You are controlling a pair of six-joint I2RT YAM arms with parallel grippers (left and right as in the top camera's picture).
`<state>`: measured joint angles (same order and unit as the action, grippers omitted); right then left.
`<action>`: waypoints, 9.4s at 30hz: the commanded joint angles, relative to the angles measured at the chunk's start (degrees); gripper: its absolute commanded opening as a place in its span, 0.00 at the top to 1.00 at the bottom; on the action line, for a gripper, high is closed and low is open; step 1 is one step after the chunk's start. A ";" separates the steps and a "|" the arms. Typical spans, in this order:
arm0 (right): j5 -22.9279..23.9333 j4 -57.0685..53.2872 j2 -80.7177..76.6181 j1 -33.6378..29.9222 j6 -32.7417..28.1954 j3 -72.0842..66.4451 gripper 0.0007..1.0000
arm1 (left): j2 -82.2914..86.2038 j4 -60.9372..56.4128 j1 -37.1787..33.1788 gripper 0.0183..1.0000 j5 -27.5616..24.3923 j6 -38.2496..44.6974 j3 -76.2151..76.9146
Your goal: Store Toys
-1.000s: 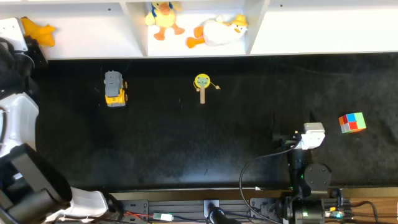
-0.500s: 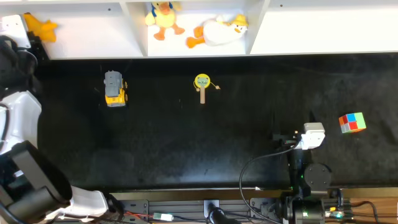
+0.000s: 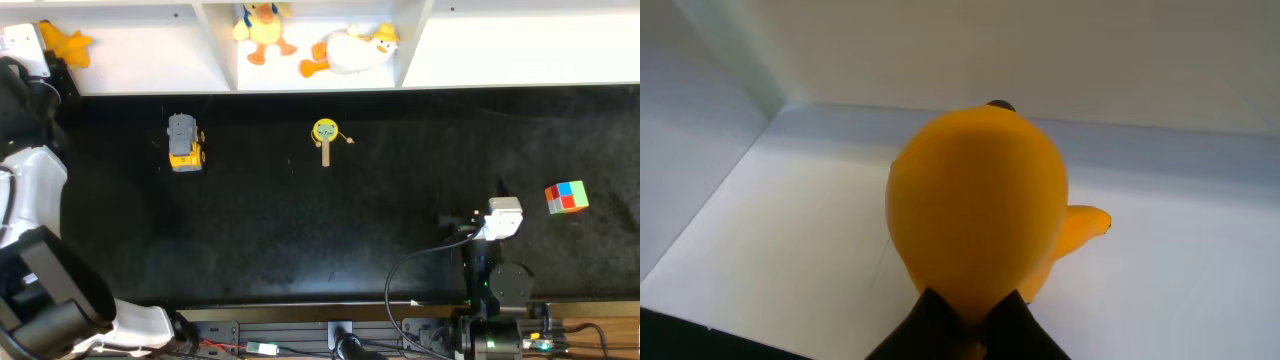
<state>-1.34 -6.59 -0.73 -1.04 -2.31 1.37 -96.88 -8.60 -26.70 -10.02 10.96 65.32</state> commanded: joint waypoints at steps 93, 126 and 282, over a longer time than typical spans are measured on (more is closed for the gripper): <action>-0.52 0.20 0.52 -0.11 0.22 -0.15 0.00 | 38.75 30.86 13.79 0.00 6.78 -12.22 -21.59; -0.52 0.20 0.52 -0.11 0.22 -0.15 0.00 | 24.41 32.87 25.66 0.03 11.91 -17.07 -22.58; -0.52 0.20 0.52 -0.11 0.20 -0.15 0.00 | 7.04 2.84 25.64 0.72 12.76 -17.05 -6.73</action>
<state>-1.52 -6.59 -0.73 -1.04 -2.26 1.37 -89.38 -4.82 -1.19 3.05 -6.02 56.53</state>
